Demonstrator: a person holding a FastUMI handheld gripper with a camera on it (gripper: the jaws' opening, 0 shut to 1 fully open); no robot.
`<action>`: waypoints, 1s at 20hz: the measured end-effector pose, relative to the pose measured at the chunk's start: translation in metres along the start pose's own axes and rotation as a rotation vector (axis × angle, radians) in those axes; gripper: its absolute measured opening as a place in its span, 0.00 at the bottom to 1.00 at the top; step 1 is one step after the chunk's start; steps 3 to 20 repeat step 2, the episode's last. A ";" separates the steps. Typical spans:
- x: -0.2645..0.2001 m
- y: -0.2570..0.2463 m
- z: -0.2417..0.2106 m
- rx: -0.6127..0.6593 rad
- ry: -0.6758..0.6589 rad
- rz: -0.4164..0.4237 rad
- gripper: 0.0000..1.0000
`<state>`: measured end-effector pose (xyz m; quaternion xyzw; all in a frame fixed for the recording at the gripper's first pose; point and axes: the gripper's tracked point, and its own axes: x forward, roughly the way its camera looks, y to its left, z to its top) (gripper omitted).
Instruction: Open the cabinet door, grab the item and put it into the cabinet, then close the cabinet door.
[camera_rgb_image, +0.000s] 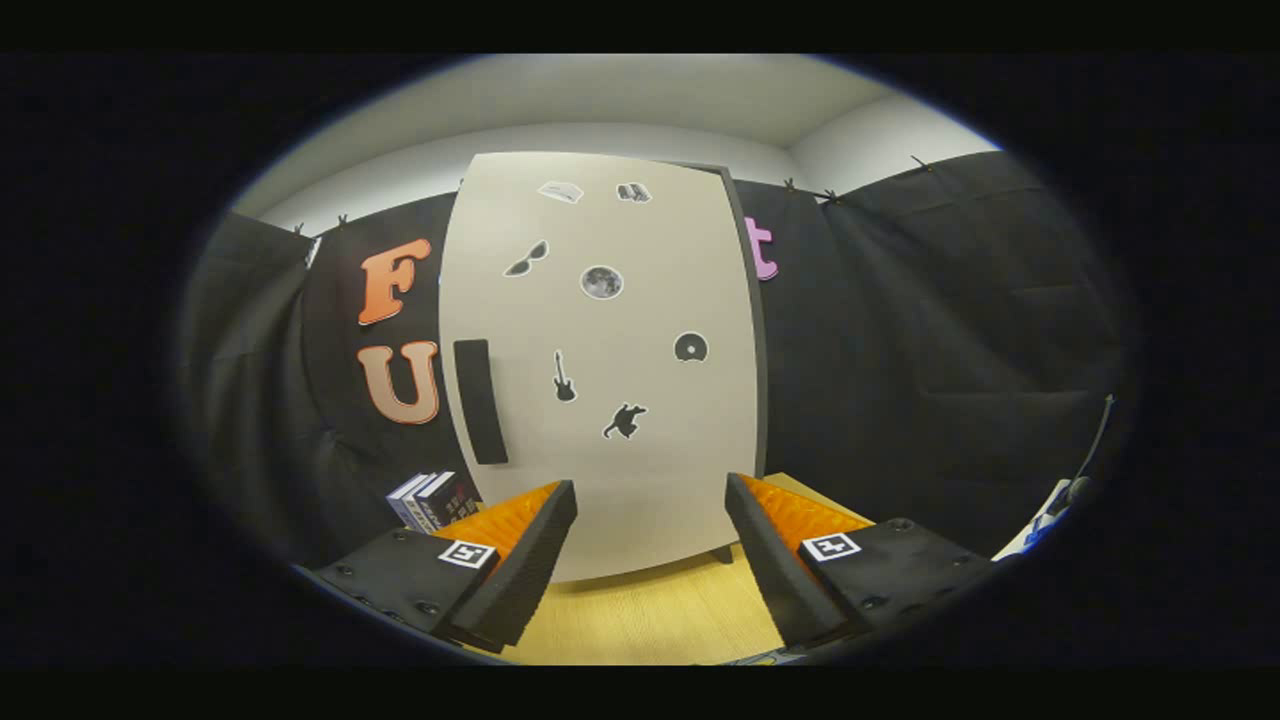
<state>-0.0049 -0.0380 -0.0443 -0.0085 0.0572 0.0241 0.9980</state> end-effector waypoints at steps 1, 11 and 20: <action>-0.001 0.000 0.003 -0.003 -0.007 -0.001 0.96; -0.003 -0.001 0.005 -0.006 -0.014 -0.001 0.96; -0.003 -0.001 0.005 -0.006 -0.014 -0.001 0.96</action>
